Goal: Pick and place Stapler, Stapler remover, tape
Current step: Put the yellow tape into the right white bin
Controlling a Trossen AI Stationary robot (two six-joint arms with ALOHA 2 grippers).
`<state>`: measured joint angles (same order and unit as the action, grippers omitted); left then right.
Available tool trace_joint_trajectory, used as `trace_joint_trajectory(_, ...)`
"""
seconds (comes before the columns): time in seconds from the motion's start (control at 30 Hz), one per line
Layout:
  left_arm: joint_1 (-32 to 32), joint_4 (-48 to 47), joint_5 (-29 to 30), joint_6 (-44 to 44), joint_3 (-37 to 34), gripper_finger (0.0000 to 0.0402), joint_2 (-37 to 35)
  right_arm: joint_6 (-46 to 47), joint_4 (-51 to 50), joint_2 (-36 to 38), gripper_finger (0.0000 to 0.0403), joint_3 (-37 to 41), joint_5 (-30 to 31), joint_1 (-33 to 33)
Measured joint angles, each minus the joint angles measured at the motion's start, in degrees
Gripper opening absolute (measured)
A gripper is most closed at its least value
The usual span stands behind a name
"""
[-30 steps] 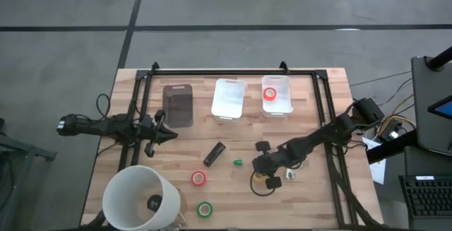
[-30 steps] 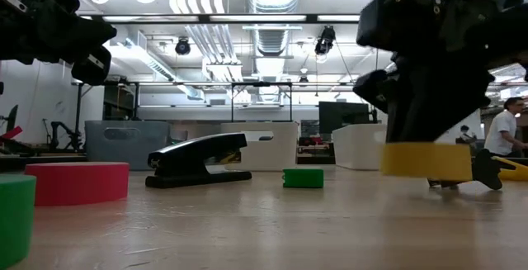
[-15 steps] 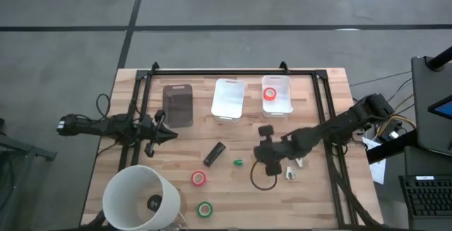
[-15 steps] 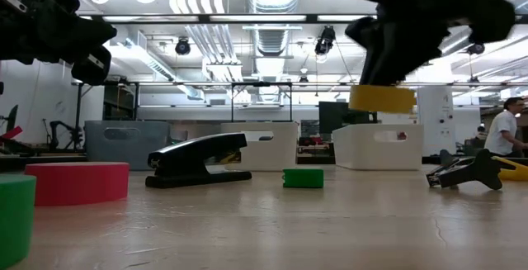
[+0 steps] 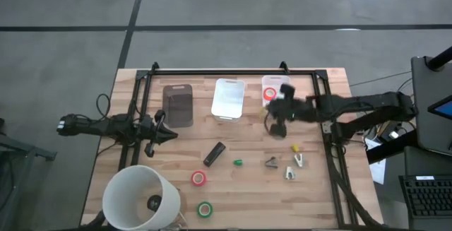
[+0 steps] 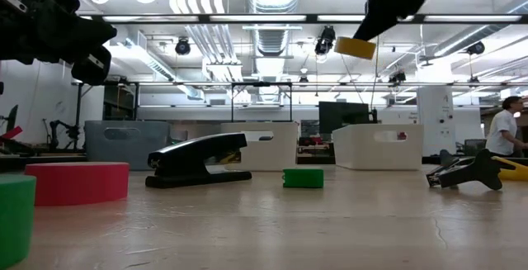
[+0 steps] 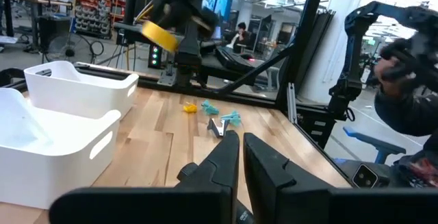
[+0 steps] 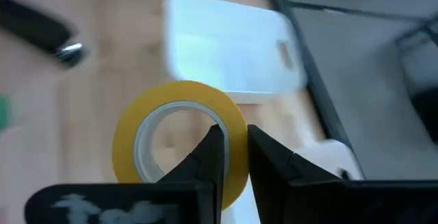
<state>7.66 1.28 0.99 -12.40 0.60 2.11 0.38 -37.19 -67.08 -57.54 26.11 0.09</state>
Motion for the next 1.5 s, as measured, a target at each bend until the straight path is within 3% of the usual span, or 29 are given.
trace_joint_trajectory(0.33, 0.0, 0.0, 0.0, 0.0, 0.0, 0.0025, 0.0, -1.2, -0.1, 2.0, 0.0046, 0.0, -1.1, -19.0)
trace_joint_trajectory(0.57, 0.0, 0.0, 0.0, 0.0, 0.0, 0.0025, 0.0, -2.4, 0.0, 0.0, 0.0047, 0.0, -15.9, -29.8)
trace_joint_trajectory(1.13, 0.0, 0.0, 0.0, 0.0, 0.0, 0.0023, 0.0, -5.2, 0.6, -10.8, 0.0045, 0.2, -17.2, -33.2)
trace_joint_trajectory(1.5, 0.0, 0.0, 0.0, 0.0, 0.0, 0.0023, 0.0, -5.4, 3.1, -20.2, 0.0045, 0.5, -17.2, -40.0)
